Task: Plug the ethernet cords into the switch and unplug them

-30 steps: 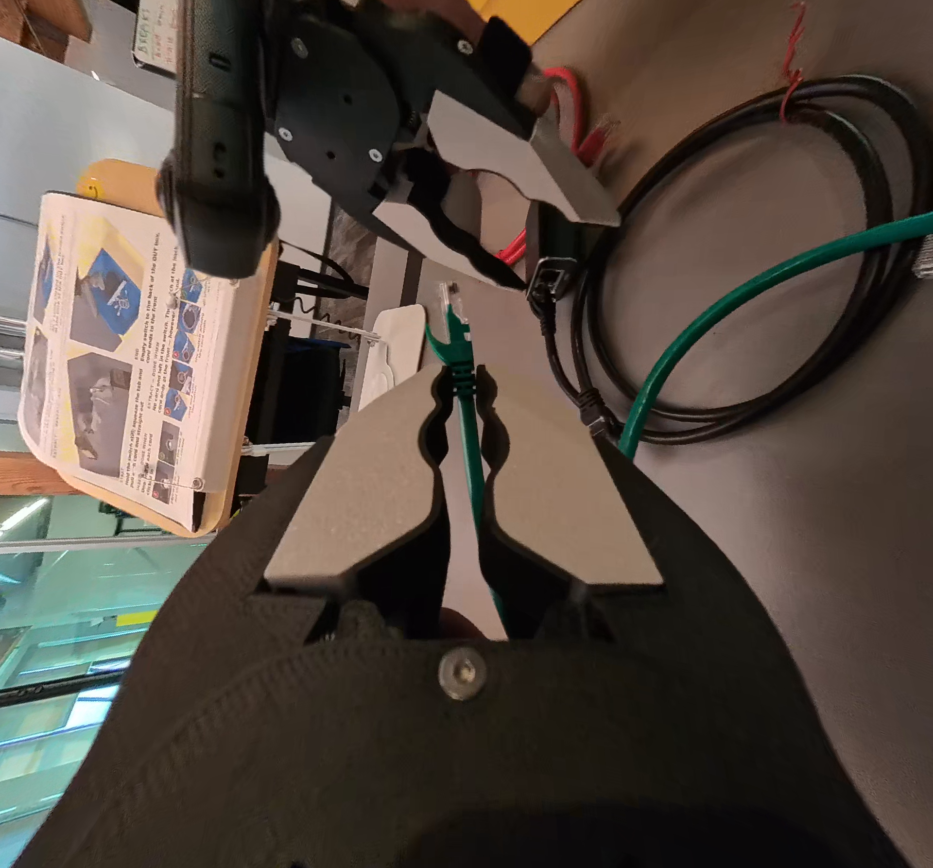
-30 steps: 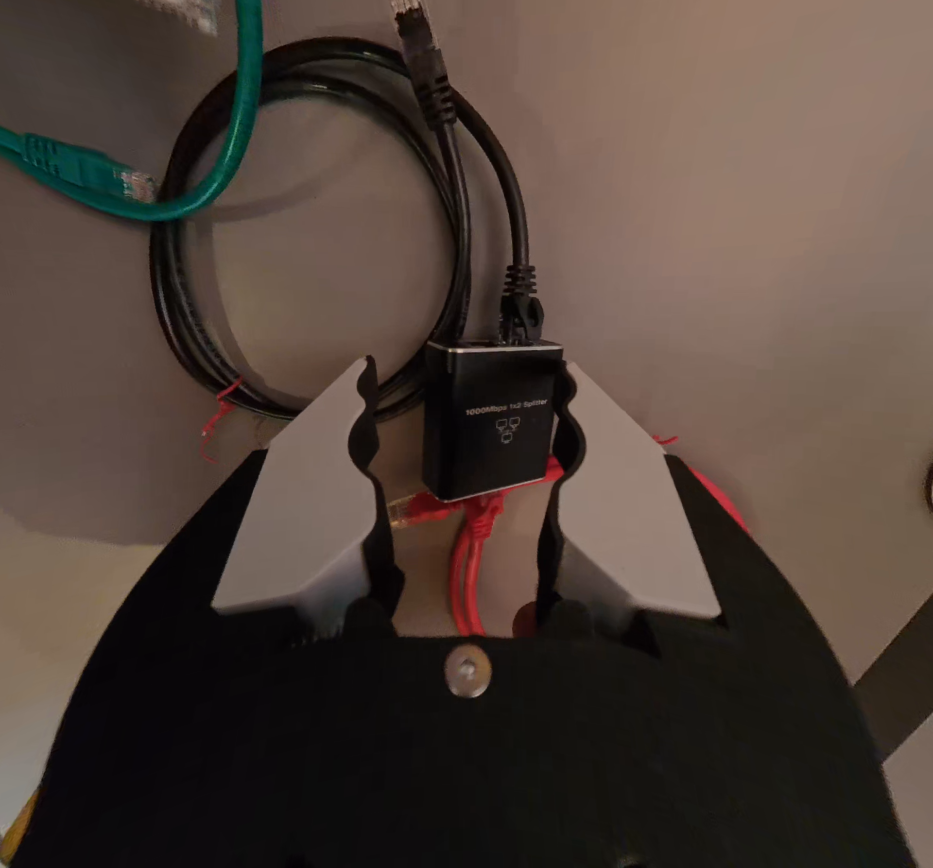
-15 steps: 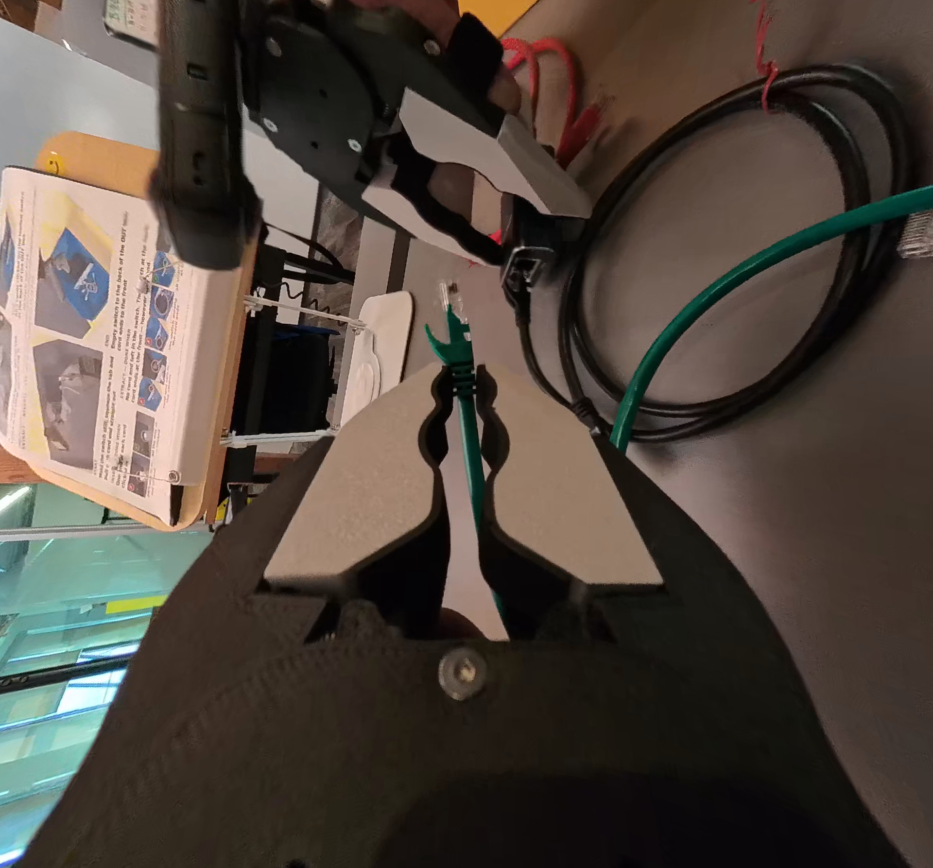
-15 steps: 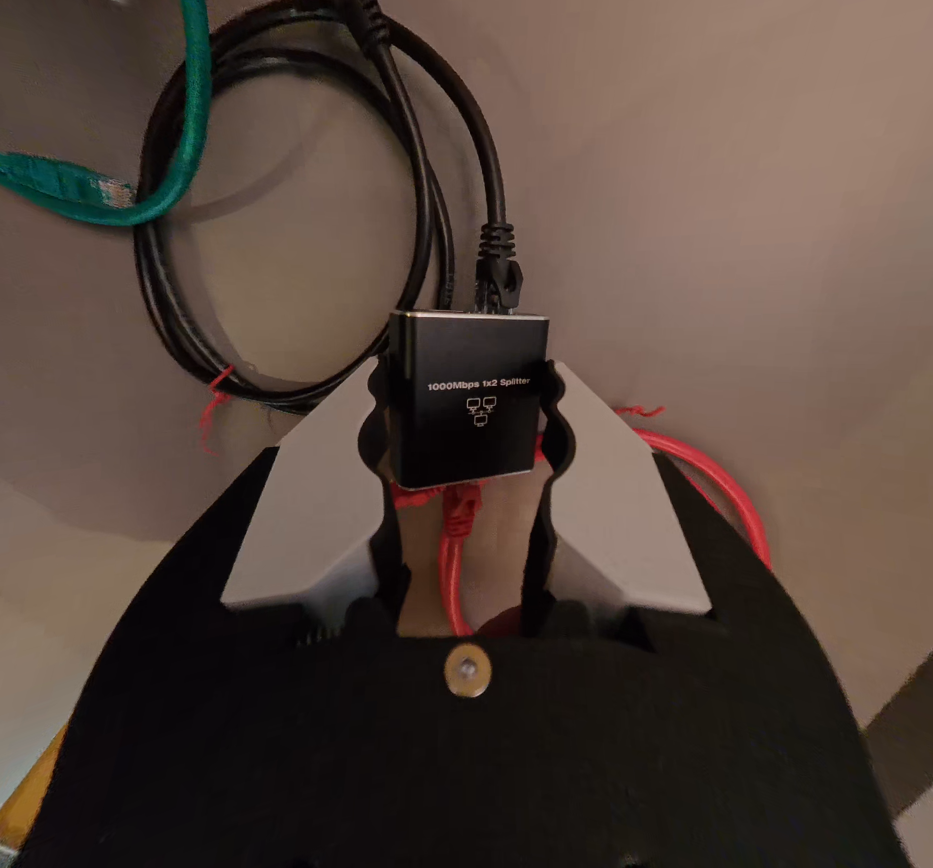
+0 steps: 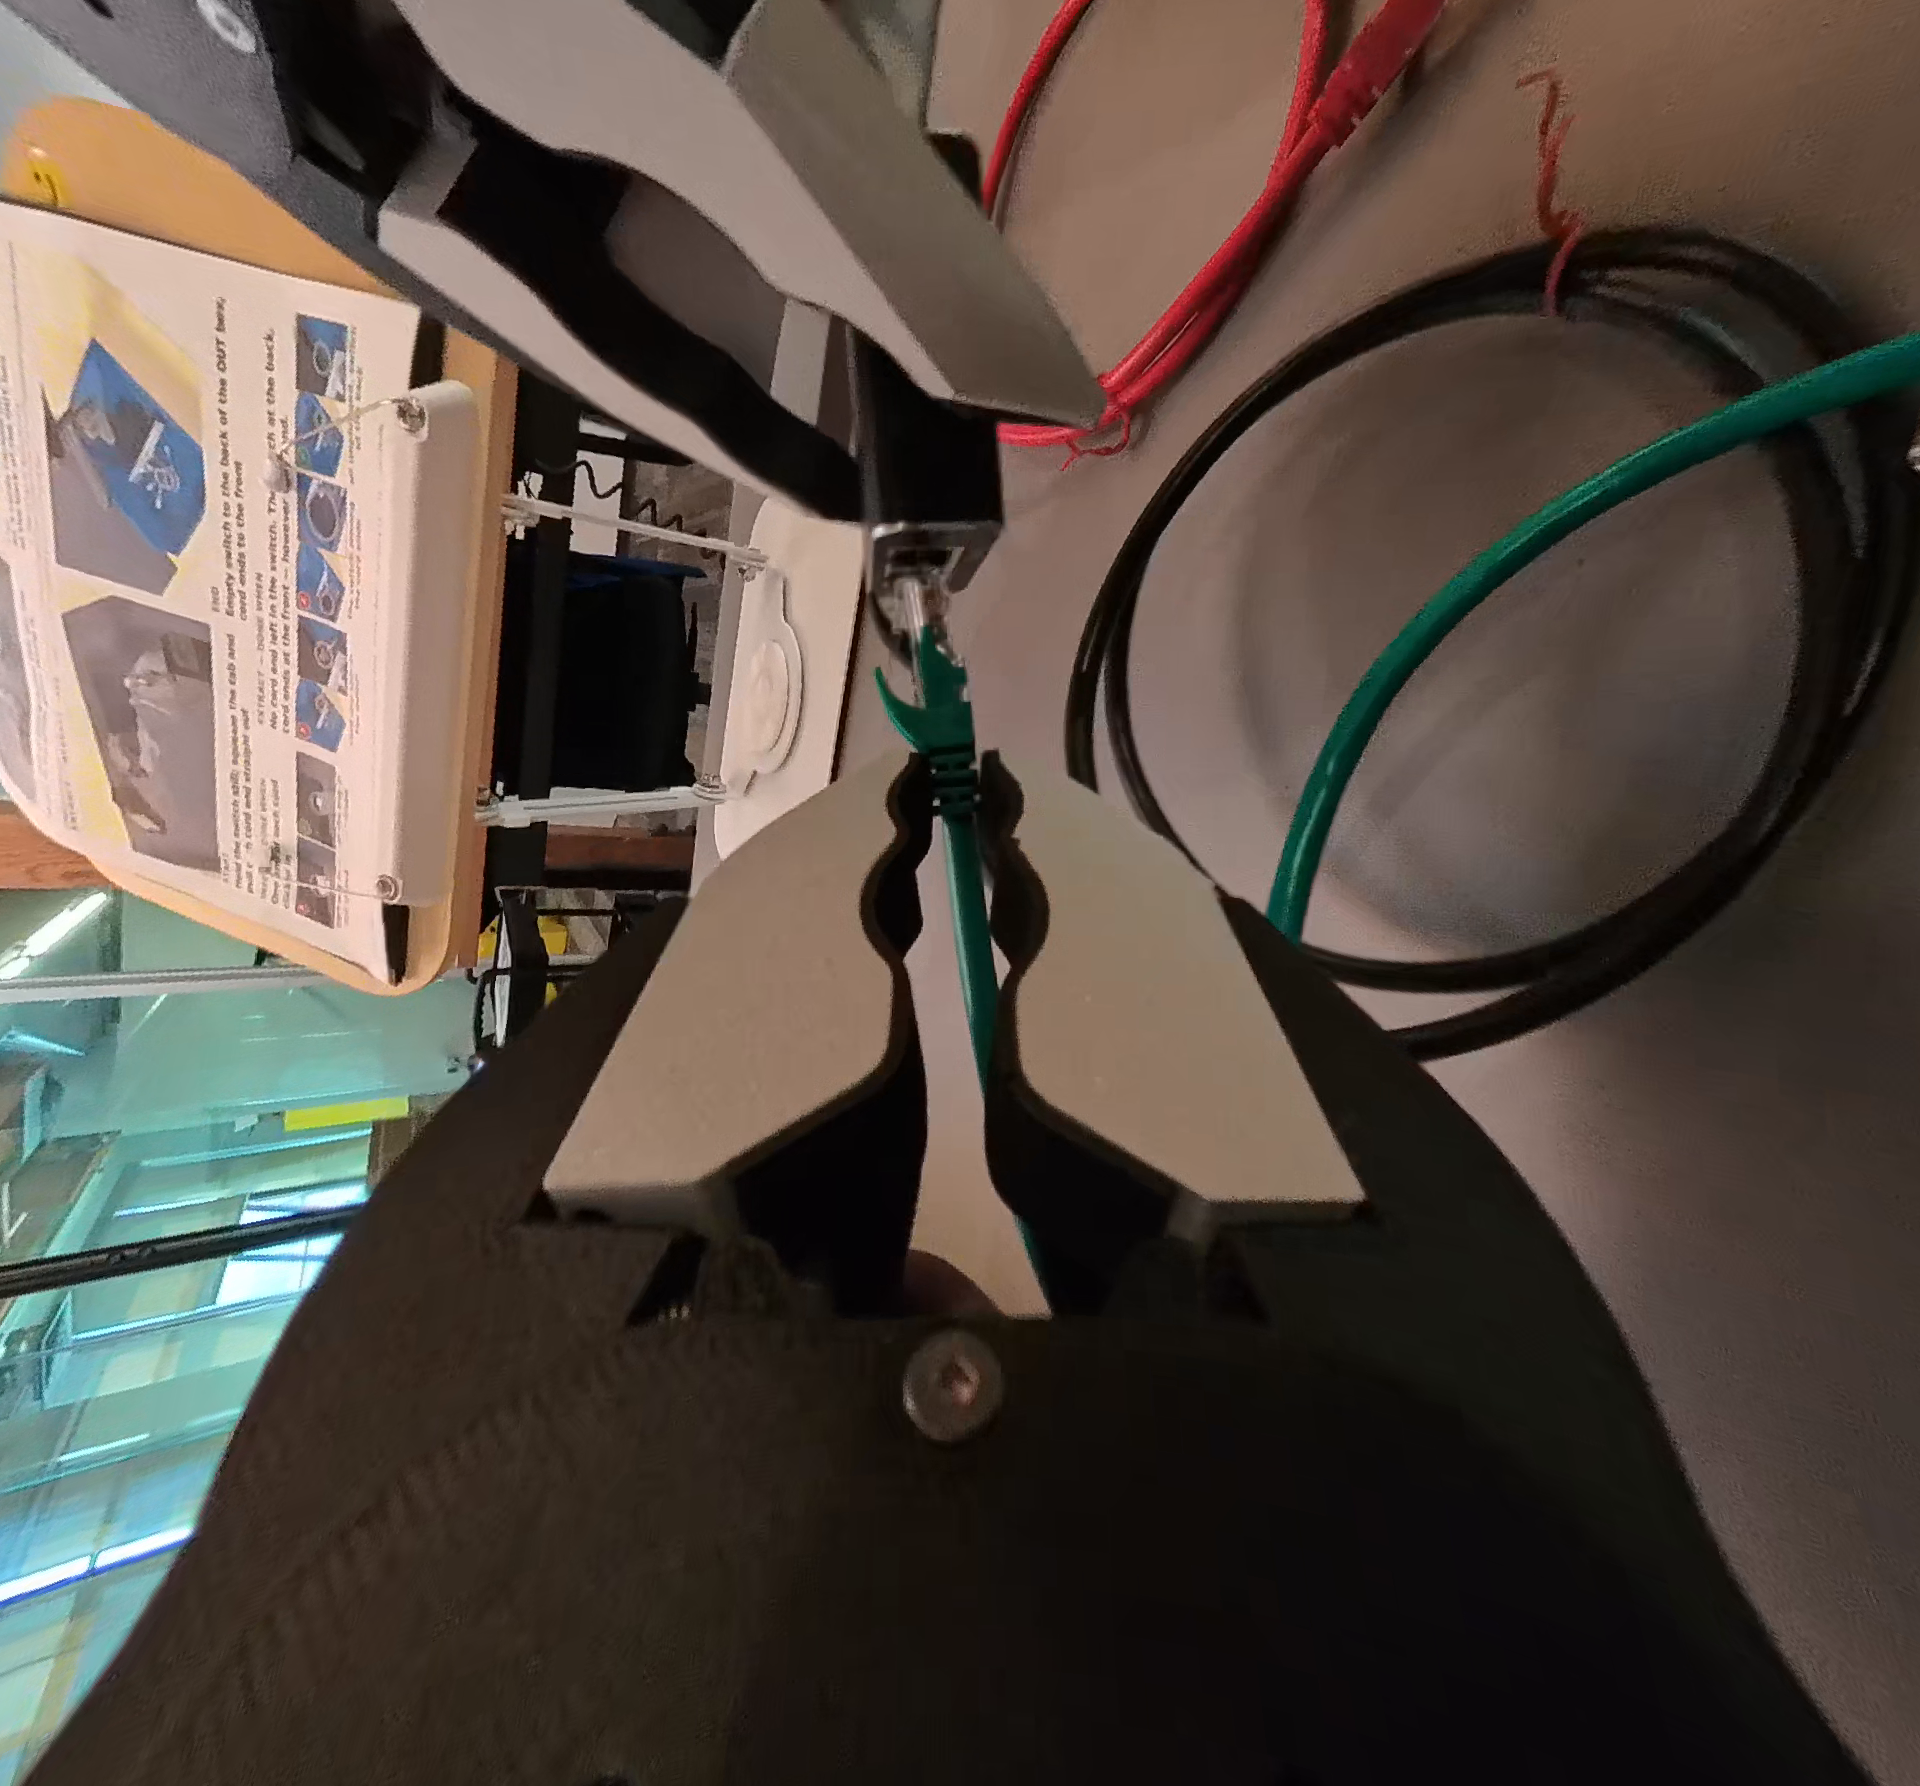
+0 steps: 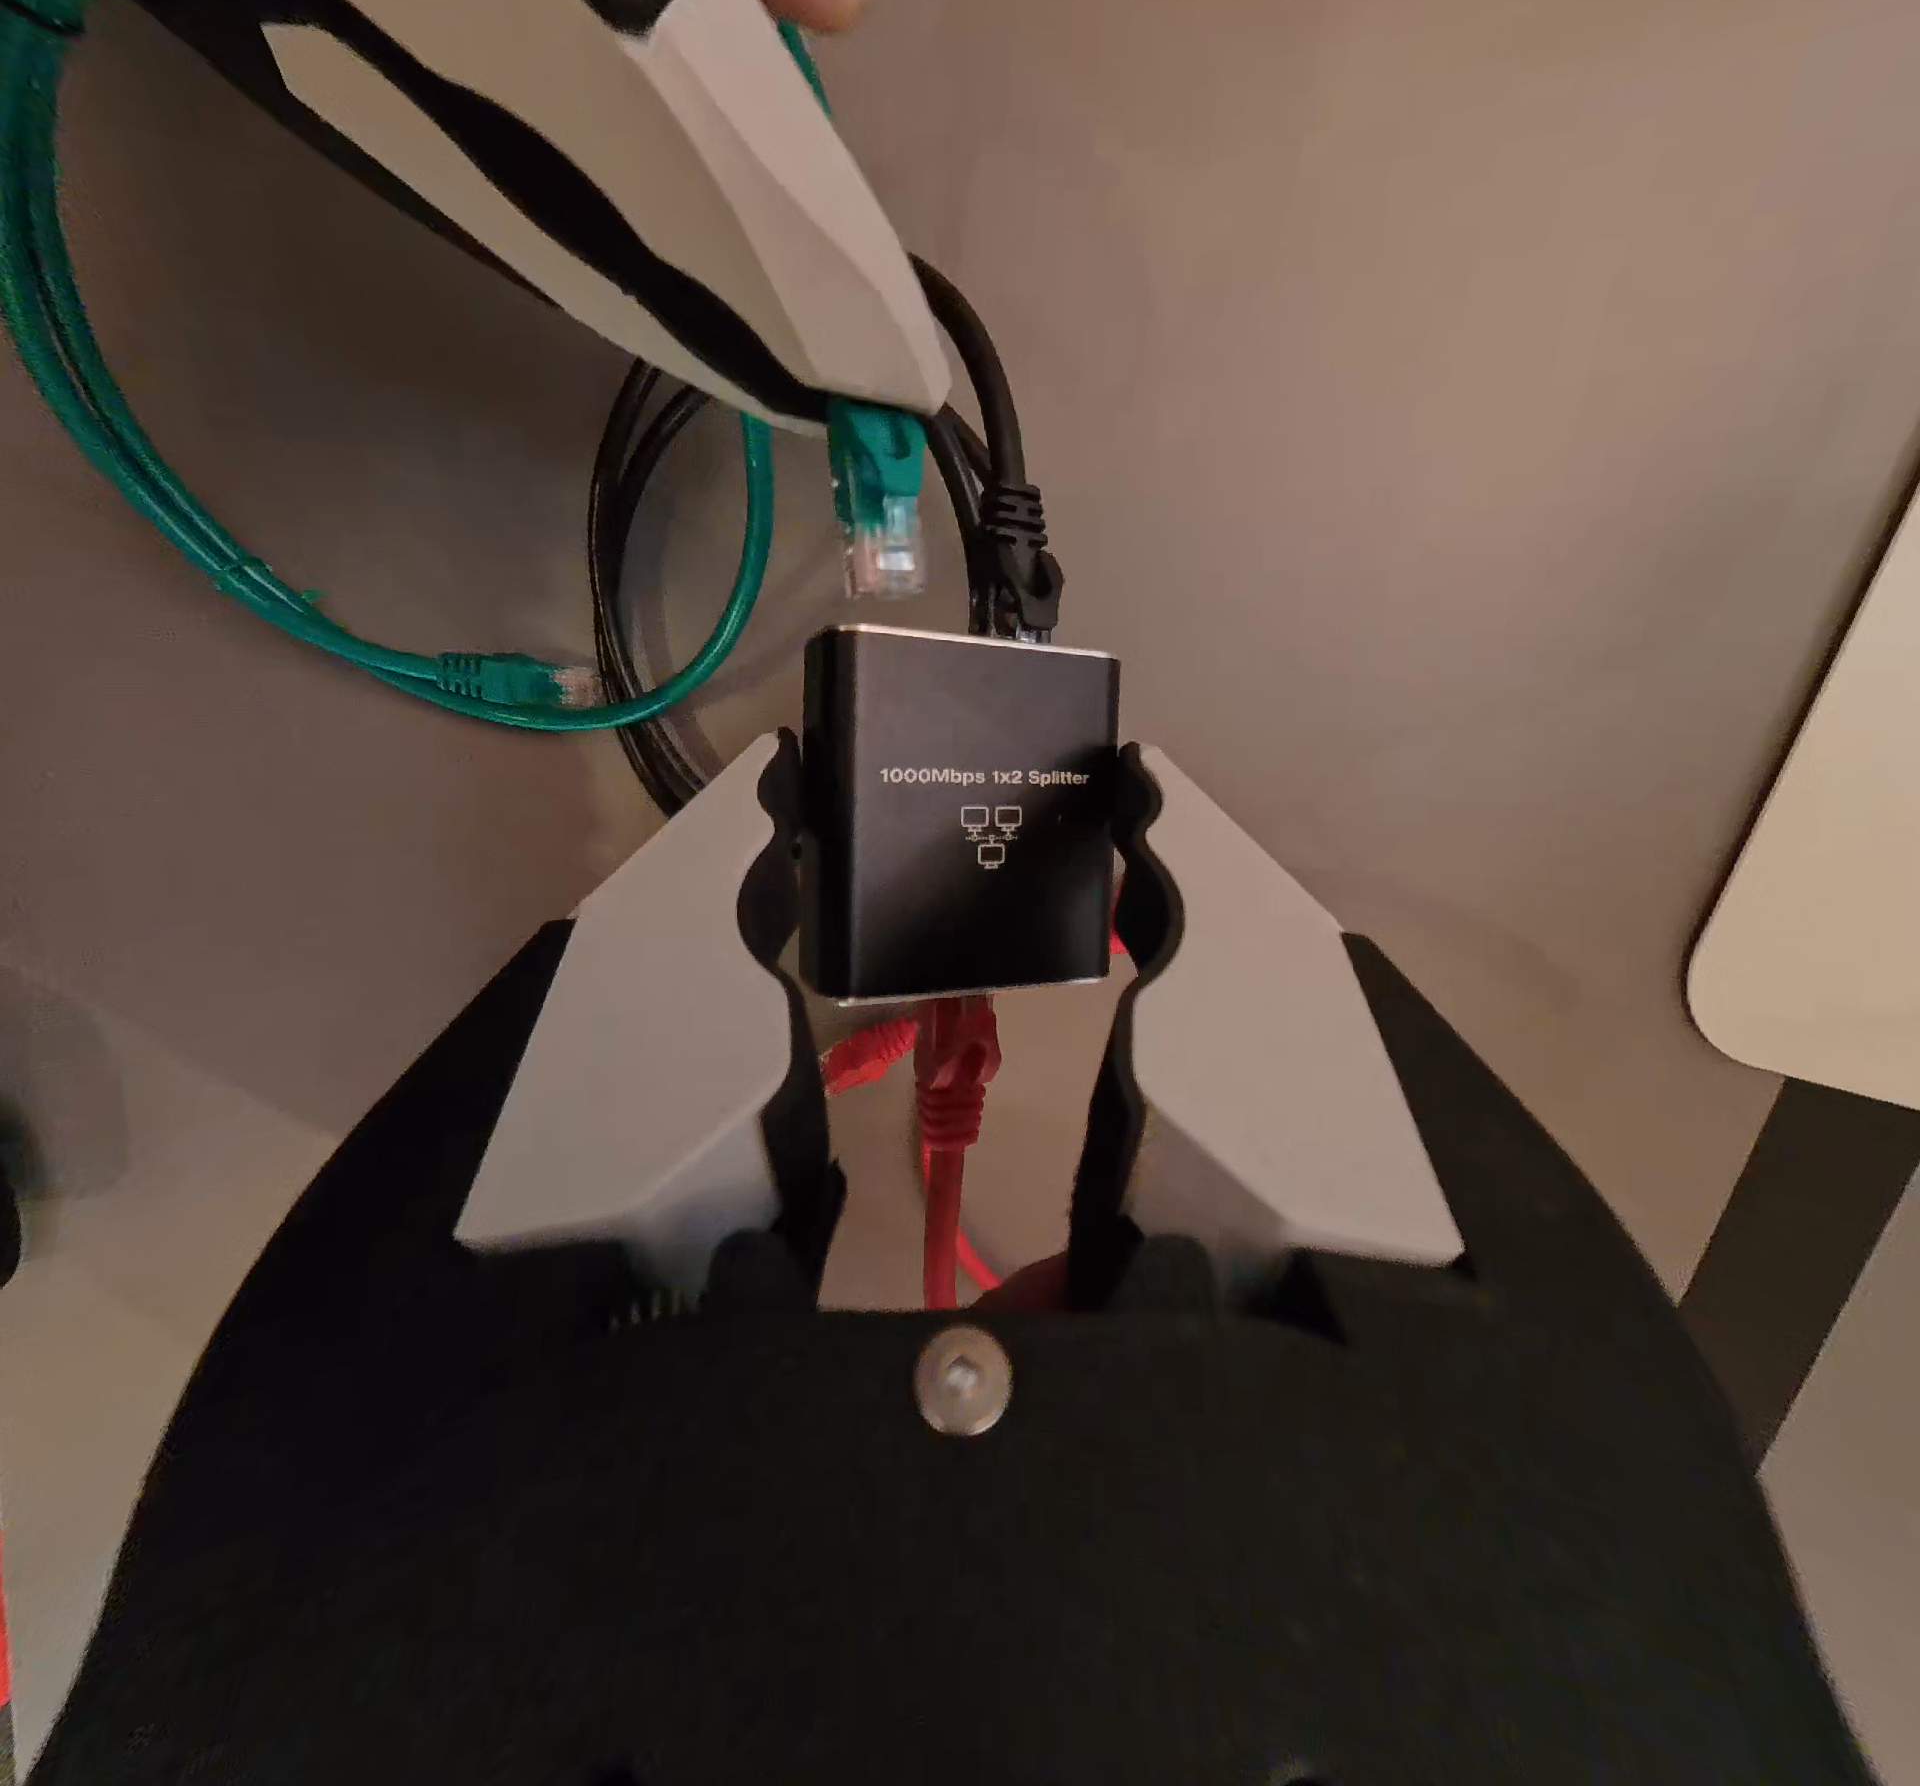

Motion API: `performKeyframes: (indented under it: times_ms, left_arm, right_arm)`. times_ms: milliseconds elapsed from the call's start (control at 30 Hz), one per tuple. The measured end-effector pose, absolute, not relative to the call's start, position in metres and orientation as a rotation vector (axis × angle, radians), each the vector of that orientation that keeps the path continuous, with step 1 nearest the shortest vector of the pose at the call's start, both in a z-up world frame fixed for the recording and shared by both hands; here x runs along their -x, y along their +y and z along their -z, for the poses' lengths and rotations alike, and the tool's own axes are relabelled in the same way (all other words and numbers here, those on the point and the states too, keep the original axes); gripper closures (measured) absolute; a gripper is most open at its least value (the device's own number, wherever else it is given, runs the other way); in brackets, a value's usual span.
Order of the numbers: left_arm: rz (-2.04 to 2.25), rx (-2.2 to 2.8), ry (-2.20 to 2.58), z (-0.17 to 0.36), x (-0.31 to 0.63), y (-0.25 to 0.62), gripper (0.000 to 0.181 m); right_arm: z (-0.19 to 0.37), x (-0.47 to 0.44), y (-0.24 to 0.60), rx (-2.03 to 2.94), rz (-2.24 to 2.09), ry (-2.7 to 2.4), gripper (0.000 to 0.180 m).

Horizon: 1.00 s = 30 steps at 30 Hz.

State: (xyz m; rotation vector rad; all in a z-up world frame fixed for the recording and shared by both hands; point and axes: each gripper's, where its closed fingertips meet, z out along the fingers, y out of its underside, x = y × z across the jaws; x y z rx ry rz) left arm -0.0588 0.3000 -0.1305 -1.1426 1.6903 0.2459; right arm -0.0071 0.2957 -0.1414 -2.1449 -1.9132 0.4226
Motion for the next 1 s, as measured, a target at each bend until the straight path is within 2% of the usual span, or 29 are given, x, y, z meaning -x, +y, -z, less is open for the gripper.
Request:
performKeyframes:
  times_ms: [33,1000]
  left_arm:
    - [-0.247,1.138,1.694,0.13,0.059,0.299,0.172]
    - [-0.298,1.11,1.613,0.108,0.056,0.298,0.173]
  right_arm:
    - [0.14,0.009,0.296,2.14,-0.435,-1.91,0.122]
    - [0.12,0.026,0.286,2.077,-0.538,-1.905,0.123]
